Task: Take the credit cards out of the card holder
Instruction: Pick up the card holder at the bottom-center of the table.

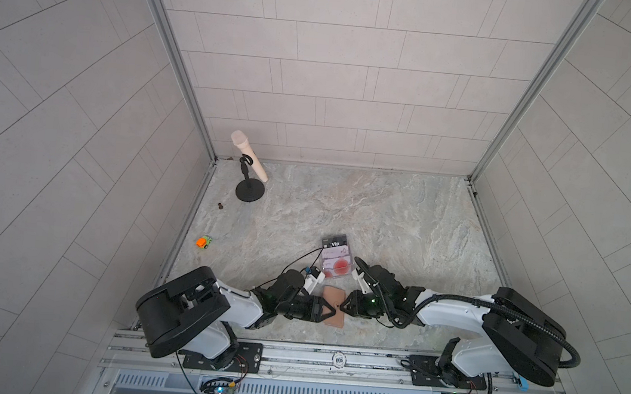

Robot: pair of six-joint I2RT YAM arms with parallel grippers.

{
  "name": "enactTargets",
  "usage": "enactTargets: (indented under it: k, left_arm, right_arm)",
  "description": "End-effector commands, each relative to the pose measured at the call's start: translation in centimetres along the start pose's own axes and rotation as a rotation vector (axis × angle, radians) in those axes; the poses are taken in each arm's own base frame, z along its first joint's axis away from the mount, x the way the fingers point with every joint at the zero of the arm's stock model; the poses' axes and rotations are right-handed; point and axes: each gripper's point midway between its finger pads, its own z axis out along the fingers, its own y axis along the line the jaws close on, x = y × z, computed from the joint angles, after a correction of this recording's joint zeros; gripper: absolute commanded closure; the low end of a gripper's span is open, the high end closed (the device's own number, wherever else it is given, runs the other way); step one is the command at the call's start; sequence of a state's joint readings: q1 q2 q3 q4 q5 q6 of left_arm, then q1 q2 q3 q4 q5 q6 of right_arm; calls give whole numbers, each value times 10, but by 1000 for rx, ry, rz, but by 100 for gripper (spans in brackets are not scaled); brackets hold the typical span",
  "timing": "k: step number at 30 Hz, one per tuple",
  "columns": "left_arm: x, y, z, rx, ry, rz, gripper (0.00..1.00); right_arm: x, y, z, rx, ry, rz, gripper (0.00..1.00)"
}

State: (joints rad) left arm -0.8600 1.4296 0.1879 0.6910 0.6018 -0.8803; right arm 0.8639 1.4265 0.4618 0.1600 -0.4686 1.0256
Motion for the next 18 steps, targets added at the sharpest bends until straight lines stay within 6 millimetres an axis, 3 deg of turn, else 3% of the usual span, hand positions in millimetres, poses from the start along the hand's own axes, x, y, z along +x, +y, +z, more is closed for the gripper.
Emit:
enactTargets:
  k: [1,11,18]
  left_arm:
    - [-5,-12,-4,30,-18,29,61]
    - [-7,-12,-13,-21,-32,73,69]
    - [-13,-15,-11,-8,-51,62,73]
  right_arm:
    - [8,-22,1,90,10,24,71]
    - [4,-20,0,95,0,5,71]
    - [0,-11,-12,101,-15,-54,70]
